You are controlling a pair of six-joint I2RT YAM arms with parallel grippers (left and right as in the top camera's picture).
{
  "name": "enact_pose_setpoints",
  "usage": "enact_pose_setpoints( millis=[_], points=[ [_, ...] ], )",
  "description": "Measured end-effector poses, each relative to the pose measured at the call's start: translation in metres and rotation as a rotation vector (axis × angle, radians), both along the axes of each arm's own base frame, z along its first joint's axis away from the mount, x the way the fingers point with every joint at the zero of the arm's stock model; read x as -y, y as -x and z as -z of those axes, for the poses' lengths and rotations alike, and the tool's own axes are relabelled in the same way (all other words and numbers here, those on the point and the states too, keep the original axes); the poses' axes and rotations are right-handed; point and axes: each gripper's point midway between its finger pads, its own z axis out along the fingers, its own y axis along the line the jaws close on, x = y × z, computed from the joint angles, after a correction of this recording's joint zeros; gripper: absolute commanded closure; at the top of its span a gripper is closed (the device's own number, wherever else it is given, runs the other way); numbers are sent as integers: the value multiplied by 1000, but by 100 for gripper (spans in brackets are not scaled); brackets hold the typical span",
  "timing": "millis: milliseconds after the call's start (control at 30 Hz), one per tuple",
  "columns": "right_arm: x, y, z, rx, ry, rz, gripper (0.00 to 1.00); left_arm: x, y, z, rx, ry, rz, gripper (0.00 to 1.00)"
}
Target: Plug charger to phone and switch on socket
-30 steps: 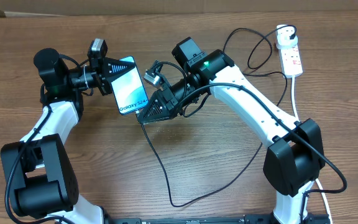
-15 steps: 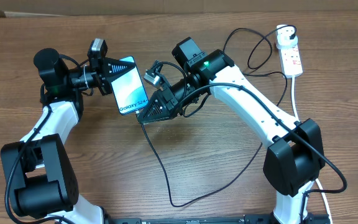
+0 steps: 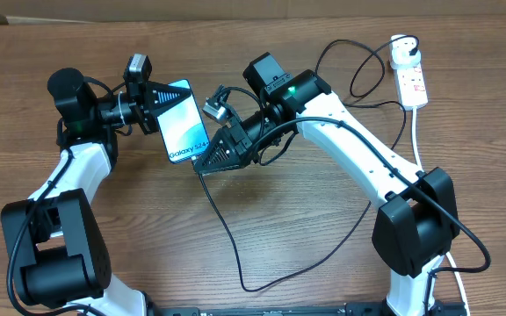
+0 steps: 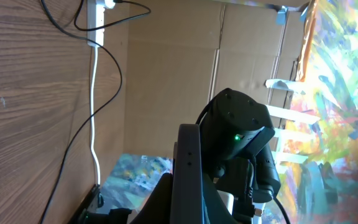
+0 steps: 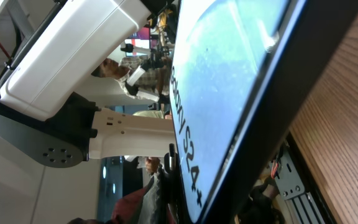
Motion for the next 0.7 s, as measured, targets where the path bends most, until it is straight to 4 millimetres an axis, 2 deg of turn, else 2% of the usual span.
enact_pose_setpoints(
  millis=[700],
  points=[
    [0, -2, 4, 18, 14, 6, 96, -1, 0, 0, -19, 4, -3, 96]
  ],
)
